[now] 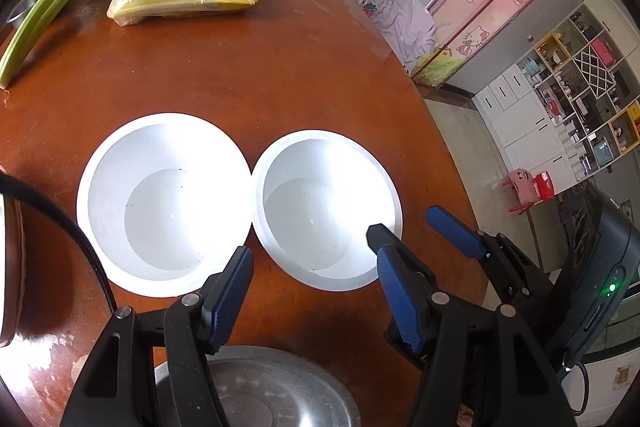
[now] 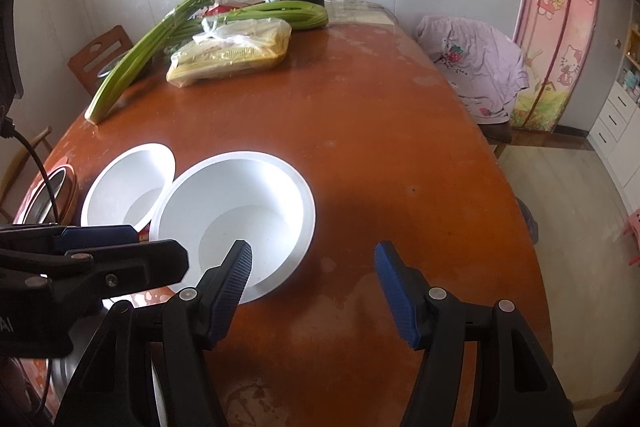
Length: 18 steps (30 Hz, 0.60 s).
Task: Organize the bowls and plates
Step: 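Grasp the larger white bowl rim with both grippers and lift it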
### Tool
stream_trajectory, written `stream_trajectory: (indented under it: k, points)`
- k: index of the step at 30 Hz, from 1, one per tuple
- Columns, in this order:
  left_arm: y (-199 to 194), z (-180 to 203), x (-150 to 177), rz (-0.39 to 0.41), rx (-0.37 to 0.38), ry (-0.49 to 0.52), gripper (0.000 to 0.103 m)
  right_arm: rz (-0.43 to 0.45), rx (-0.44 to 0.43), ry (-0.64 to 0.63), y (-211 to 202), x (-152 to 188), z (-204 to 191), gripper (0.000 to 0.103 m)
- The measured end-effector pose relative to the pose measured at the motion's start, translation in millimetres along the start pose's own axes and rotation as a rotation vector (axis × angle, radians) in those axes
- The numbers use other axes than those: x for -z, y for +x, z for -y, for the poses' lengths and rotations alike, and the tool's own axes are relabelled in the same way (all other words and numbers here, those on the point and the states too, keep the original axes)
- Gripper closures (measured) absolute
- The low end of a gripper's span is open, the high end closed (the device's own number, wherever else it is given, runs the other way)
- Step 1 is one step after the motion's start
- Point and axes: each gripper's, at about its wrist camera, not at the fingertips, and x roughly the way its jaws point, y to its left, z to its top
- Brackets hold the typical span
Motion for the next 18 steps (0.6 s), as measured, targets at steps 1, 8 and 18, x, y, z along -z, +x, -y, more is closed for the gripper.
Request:
stream_trajectory:
  k: [1, 8, 18]
  points:
    - [1.3, 0.2, -0.1, -0.005, 0.002, 0.001, 0.041, -0.003, -0.003, 0.001, 1.9, -0.5, -0.5, 0.038]
    - [13.7, -0.8, -2.9, -0.032, 0.016, -0.014, 0.054, -0.038, -0.050, 0.009, 13.2, 1.9, -0.9, 0.052]
    - [18.6, 1.9, -2.9, -0.047, 0.051, -0.008, 0.064, -0.025, -0.091, 0.020, 8.9, 7.1, -2.7, 0.060]
